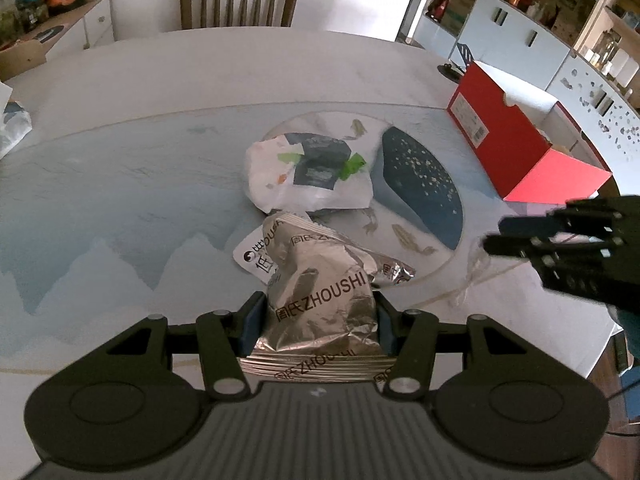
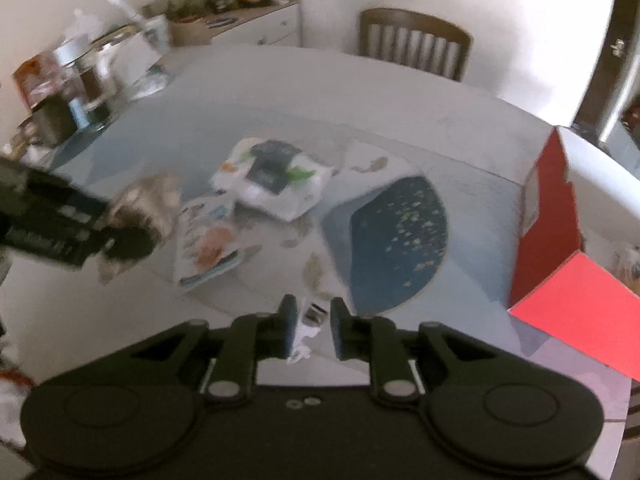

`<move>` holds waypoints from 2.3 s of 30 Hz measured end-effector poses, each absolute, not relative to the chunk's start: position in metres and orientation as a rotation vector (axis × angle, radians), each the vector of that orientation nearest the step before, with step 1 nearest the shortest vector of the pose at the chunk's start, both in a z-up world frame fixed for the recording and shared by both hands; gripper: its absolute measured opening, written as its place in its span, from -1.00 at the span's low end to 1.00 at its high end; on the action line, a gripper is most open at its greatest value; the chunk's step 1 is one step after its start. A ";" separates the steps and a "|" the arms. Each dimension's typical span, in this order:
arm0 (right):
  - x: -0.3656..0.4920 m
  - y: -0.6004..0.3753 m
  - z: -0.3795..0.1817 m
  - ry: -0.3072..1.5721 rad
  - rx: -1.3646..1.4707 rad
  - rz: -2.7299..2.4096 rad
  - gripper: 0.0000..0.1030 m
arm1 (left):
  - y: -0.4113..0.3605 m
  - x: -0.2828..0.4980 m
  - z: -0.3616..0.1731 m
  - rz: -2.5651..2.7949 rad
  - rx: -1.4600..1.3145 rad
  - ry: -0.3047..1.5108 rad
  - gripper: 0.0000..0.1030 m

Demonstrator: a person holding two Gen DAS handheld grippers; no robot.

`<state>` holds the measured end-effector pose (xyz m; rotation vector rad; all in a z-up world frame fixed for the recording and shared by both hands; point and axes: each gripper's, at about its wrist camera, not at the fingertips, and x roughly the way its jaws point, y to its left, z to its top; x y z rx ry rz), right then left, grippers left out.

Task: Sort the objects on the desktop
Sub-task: 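Lift the silver bag with the left gripper while the right gripper grasps the white cable, then carry the silver bag and white cable toward the red shoebox with both grippers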

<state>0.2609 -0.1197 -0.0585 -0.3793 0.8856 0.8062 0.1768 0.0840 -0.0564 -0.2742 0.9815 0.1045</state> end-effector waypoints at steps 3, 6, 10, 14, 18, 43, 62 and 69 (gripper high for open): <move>0.278 -0.119 -0.065 0.938 -0.325 0.776 -0.42 | 0.083 0.177 -0.056 0.101 -0.272 0.983 0.05; 0.284 -0.121 -0.072 0.994 -0.302 0.772 -0.19 | 0.082 0.176 -0.056 0.101 -0.272 0.980 0.05; 0.280 -0.118 -0.086 1.030 -0.331 0.774 -0.03 | 0.083 0.174 -0.057 0.107 -0.278 0.984 0.05; 0.276 -0.110 -0.102 1.082 -0.339 0.754 -0.03 | 0.086 0.171 -0.060 0.115 -0.283 0.992 0.05; 0.273 -0.106 -0.112 1.103 -0.331 0.726 -0.10 | 0.087 0.169 -0.062 0.115 -0.290 0.997 0.05; 0.268 -0.124 -0.092 1.076 -0.303 0.691 -0.81 | 0.073 0.178 -0.058 0.051 -0.271 1.014 0.05; 0.275 -0.152 -0.064 1.058 -0.233 0.705 -0.86 | 0.059 0.190 -0.057 0.023 -0.260 1.017 0.05; 0.274 -0.158 -0.049 1.040 -0.236 0.708 -0.86 | 0.055 0.191 -0.050 0.000 -0.246 1.017 0.05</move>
